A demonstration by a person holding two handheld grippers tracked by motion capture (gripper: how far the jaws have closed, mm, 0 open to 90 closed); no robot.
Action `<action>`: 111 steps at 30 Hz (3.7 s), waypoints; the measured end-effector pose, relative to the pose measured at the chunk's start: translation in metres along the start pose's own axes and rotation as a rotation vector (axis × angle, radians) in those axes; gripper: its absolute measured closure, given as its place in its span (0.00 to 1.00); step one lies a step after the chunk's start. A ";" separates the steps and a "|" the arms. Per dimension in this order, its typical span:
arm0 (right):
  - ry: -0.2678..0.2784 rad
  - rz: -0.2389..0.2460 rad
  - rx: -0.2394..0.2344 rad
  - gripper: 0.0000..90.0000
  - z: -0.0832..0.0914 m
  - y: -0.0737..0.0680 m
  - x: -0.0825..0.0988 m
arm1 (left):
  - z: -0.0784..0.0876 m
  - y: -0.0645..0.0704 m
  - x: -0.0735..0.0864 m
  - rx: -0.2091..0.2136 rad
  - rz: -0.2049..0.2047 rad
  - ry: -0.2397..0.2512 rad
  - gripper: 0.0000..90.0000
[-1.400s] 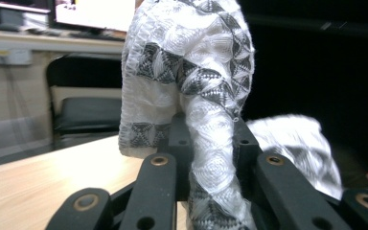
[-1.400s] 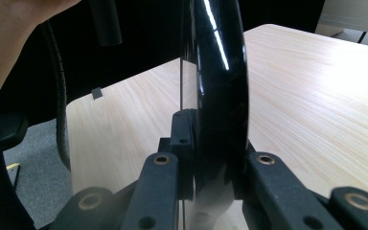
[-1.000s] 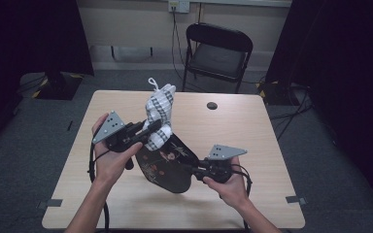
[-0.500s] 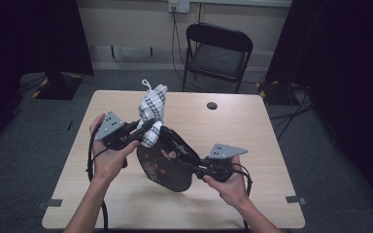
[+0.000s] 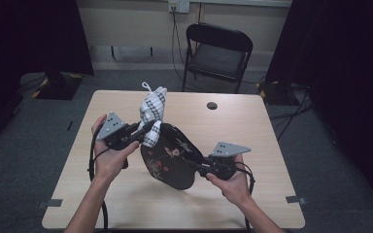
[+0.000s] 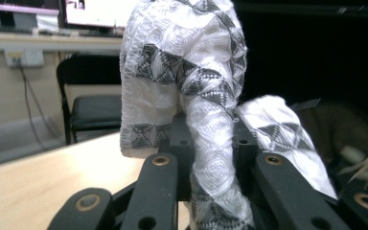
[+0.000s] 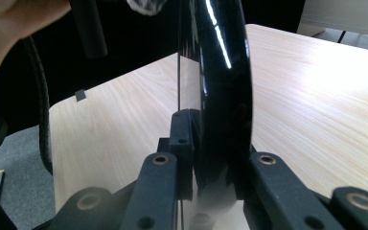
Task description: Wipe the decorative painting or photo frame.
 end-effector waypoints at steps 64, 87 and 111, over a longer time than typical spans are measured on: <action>0.007 -0.017 0.002 0.90 0.003 0.004 0.003 | -0.015 -0.009 0.016 -0.035 0.020 -0.088 0.86; 0.005 -0.012 -0.001 0.90 0.002 0.005 0.003 | -0.012 -0.014 0.019 -0.005 0.053 -0.096 0.86; -0.002 -0.014 0.004 0.88 0.004 0.008 0.004 | -0.007 0.000 0.008 -0.001 -0.002 -0.057 0.86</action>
Point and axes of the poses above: each handheld gripper's, and its own axes: z roughly backward along the jaws, x roughly out of its underside, y roughly to its right, the point moved 1 cm from there along -z, roughly forward along the jaws, and after that the axes turned 14 degrees about -y, right-handed, at the moved point
